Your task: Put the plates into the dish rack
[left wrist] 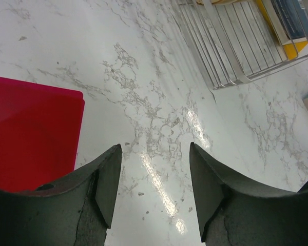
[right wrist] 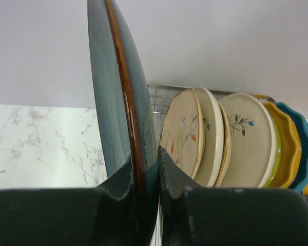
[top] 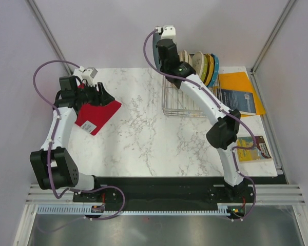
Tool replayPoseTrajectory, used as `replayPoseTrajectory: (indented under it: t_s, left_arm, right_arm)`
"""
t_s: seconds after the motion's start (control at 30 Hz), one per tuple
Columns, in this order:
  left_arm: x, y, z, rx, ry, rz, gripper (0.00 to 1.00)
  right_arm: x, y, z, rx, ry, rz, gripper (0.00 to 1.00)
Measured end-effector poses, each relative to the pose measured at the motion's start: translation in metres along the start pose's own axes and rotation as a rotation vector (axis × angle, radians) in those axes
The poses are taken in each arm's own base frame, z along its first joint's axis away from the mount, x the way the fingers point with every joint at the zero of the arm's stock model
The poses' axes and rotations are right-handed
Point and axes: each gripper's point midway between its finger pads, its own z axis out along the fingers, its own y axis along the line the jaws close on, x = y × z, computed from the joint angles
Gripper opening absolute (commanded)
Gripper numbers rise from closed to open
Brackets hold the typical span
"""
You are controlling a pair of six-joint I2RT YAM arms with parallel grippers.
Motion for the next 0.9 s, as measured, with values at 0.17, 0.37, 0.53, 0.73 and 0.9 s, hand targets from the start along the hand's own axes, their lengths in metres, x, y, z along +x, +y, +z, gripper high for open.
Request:
replayPoseTrajectory:
  t_s: [0.17,0.37,0.53,0.73,0.9]
  left_arm:
    - [-0.004,-0.013,-0.01,0.019,-0.039,0.035,0.62]
    - [-0.002,-0.018,-0.015,0.026,-0.06,0.055,0.62]
    - [0.007,-0.019,-0.013,0.042,-0.044,0.046,0.62]
    - [0.013,-0.019,-0.011,0.048,-0.035,0.043,0.62]
    - [0.013,-0.019,-0.011,0.05,-0.036,0.043,0.63]
  right_arm:
    - [0.04,0.008,0.01,0.08,0.05,-0.114,0.0]
    - [0.075,-0.015,0.032,0.197,0.102,-0.222,0.0]
    - [0.078,-0.027,0.039,0.257,0.096,-0.241,0.0]
    - [0.081,-0.027,0.042,0.28,0.085,-0.248,0.0]
    - [0.096,-0.022,0.054,0.286,0.088,-0.256,0.0]
